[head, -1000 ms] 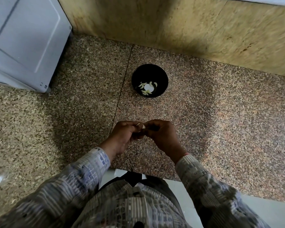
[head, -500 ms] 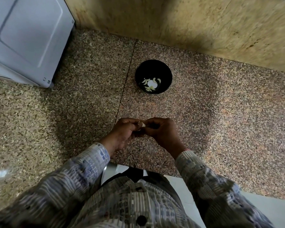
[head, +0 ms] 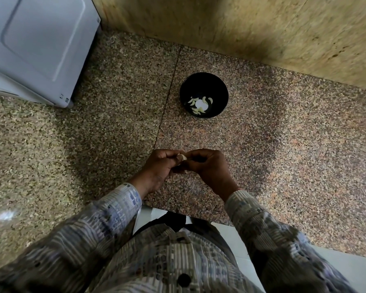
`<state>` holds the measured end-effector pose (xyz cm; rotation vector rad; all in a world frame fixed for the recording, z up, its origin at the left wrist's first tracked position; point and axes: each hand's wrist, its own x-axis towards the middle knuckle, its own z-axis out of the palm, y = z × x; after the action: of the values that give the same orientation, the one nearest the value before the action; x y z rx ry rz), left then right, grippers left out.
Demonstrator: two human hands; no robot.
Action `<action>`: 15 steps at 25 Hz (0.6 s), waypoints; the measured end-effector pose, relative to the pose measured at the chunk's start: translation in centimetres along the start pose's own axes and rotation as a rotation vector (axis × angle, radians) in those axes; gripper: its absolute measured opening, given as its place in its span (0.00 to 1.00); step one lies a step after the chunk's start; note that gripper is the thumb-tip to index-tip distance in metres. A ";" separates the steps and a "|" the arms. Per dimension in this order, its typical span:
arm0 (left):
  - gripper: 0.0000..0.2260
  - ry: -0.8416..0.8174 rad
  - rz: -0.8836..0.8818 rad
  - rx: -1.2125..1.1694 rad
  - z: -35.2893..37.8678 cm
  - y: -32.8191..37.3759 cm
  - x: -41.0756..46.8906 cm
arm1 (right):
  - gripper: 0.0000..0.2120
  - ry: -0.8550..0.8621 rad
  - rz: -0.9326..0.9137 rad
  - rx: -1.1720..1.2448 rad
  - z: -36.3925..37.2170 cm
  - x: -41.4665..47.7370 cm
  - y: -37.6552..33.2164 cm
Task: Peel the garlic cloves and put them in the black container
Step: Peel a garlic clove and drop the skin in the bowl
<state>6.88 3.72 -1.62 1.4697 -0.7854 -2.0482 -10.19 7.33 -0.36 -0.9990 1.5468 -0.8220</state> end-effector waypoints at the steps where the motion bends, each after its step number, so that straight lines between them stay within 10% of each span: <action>1: 0.08 -0.003 0.016 0.013 -0.1 -0.1 0.0 | 0.09 0.001 0.008 0.019 0.1 0.0 0.0; 15: 0.08 -0.013 0.179 0.169 0.3 1.1 -1.3 | 0.11 -0.020 0.006 0.163 -0.4 -0.6 -1.6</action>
<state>7.04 3.87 0.13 1.4193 -1.0780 -1.8978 -10.23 7.21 1.36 -0.8809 1.4398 -0.9162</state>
